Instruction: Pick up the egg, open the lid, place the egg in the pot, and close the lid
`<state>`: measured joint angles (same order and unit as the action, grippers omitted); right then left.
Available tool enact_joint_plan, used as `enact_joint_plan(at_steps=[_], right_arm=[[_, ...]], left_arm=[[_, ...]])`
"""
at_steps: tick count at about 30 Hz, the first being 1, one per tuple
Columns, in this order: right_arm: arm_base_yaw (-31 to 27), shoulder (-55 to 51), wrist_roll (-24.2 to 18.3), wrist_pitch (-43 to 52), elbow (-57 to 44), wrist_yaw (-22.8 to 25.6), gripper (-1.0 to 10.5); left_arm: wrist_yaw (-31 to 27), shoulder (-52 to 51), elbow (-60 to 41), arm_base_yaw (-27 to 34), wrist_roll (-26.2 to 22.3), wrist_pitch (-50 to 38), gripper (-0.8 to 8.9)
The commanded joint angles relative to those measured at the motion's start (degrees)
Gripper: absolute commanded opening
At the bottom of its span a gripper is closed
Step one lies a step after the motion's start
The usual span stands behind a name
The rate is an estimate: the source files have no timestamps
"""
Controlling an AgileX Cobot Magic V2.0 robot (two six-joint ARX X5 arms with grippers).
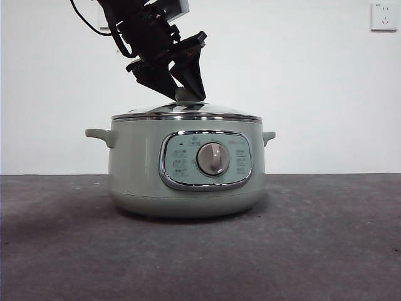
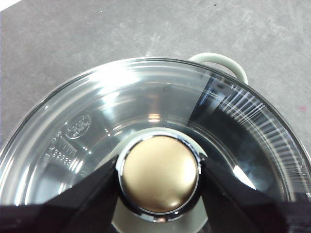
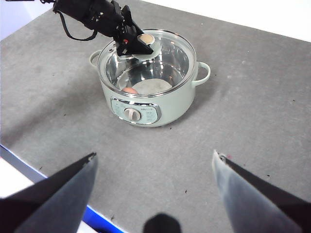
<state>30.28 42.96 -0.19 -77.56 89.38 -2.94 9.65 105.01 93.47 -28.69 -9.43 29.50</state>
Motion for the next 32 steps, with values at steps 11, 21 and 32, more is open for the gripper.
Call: enact_joint_plan(at_steps=[11,21,32], right_arm=[[0.0,-0.1,0.7,-1.4,-0.4,0.2,4.0],[0.0,-0.1,0.7,-1.4,-0.4,0.2,4.0],[0.0,0.0,0.6,-1.4,-0.4,0.2,4.0]], left_arm=[[-0.3,0.0,0.4,0.0,-1.0,1.0,3.55],[-0.3,-4.0,0.5,0.6,-0.2,2.6,3.55],[0.0,-18.5,0.5,0.7,0.5,17.1,3.46]])
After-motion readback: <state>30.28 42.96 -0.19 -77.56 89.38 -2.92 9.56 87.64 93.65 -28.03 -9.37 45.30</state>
